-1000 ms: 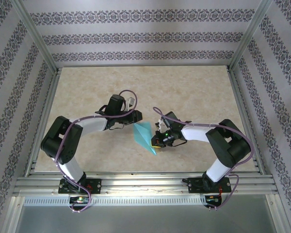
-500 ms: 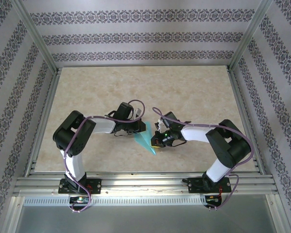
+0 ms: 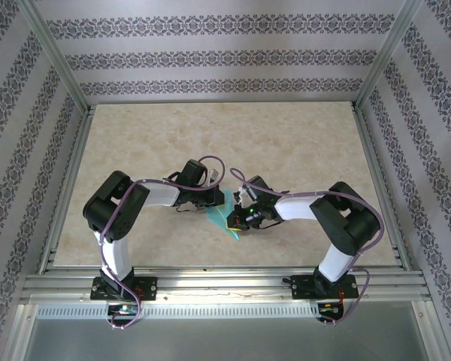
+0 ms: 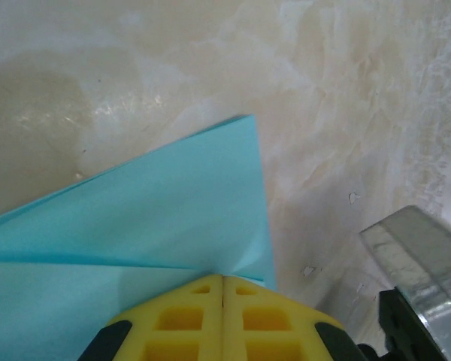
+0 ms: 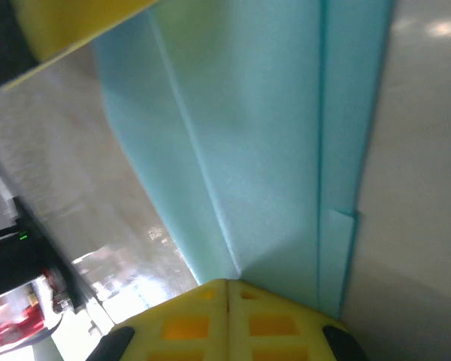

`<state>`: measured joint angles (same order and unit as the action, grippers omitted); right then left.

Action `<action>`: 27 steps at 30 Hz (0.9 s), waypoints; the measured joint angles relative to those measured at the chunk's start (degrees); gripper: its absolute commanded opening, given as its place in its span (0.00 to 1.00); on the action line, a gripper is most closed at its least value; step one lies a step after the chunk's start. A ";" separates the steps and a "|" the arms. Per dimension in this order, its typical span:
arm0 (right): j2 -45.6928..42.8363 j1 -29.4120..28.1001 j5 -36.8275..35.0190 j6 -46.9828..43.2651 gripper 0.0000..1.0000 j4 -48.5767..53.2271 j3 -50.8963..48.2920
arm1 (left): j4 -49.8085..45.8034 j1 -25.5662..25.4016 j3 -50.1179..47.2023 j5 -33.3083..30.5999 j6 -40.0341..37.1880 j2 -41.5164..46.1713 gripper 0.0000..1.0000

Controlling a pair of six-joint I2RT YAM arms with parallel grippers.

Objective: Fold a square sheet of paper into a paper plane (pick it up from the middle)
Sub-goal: Fourth fold the wing at the center of the table, then turn over the paper at the center of the table.

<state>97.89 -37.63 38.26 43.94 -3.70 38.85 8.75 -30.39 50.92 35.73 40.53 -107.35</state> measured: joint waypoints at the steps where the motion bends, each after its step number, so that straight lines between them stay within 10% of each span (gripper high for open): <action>1: -0.11 0.00 0.17 0.13 0.00 -1.01 -0.57 | -0.02 0.00 0.00 0.00 -0.02 0.00 0.06; 27: -10.14 -1.16 0.31 1.18 0.00 -3.43 -11.52 | -0.26 0.02 0.00 0.00 0.02 0.04 0.04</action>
<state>87.74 -38.79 38.57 45.12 -7.14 27.33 8.49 -30.37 50.92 35.73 40.56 -107.31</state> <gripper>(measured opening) 0.049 0.063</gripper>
